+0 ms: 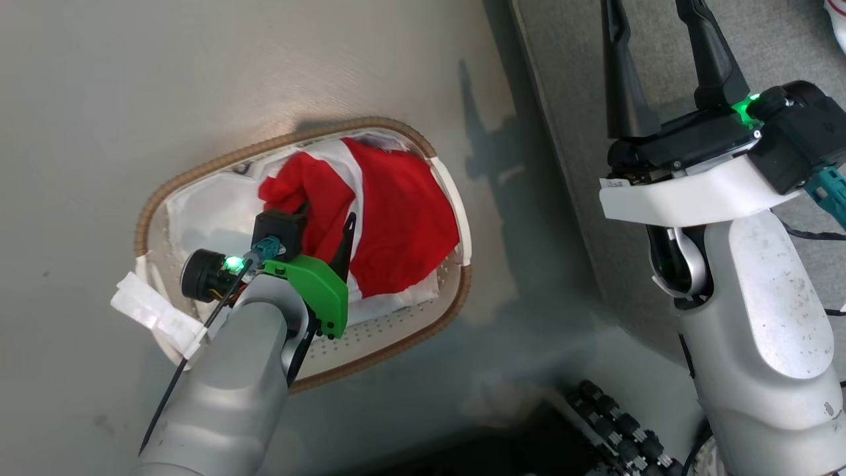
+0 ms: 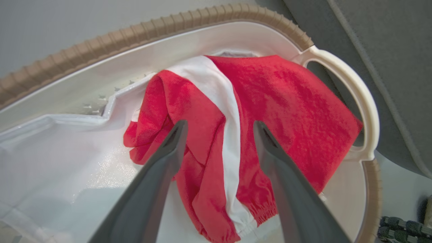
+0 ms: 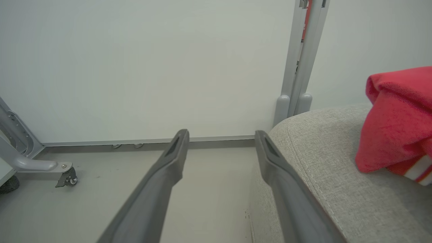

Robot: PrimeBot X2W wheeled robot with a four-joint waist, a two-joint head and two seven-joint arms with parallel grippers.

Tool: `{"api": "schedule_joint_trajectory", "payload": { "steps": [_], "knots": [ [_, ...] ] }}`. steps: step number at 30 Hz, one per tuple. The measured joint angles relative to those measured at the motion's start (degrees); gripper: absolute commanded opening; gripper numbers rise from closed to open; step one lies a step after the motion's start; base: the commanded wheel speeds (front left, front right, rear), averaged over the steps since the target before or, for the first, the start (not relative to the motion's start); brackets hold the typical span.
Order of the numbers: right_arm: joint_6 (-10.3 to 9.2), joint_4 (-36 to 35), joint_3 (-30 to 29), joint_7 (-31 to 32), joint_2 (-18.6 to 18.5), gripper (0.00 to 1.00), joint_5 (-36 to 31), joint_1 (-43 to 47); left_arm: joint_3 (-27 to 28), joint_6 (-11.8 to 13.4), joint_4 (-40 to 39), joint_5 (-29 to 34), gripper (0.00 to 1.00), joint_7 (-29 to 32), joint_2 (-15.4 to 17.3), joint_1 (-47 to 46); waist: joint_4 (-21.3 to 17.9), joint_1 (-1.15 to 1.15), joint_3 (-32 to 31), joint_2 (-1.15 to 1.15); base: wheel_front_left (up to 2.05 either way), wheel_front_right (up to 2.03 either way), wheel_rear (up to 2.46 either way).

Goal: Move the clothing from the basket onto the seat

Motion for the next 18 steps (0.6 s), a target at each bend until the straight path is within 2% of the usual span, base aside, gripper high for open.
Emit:
{"api": "schedule_joint_trajectory", "payload": {
  "steps": [10, 18],
  "knots": [
    [0.00, -2.37, 0.49, 0.00, 0.00, 1.00, 0.53, -0.82, -4.07, 0.00, 10.09, -0.44, 1.00, 0.01, 0.76, -5.96, -3.50, 0.00, 5.86, 0.00, 0.00, 0.00, 0.00],
    [0.00, -2.82, 0.35, 0.00, 0.01, 1.00, 0.43, -1.56, -5.03, 0.08, 13.52, -0.30, 1.00, 0.02, 0.79, -9.00, -4.54, 0.00, 9.26, 0.00, 0.00, 0.00, 0.00]
  ]
}}
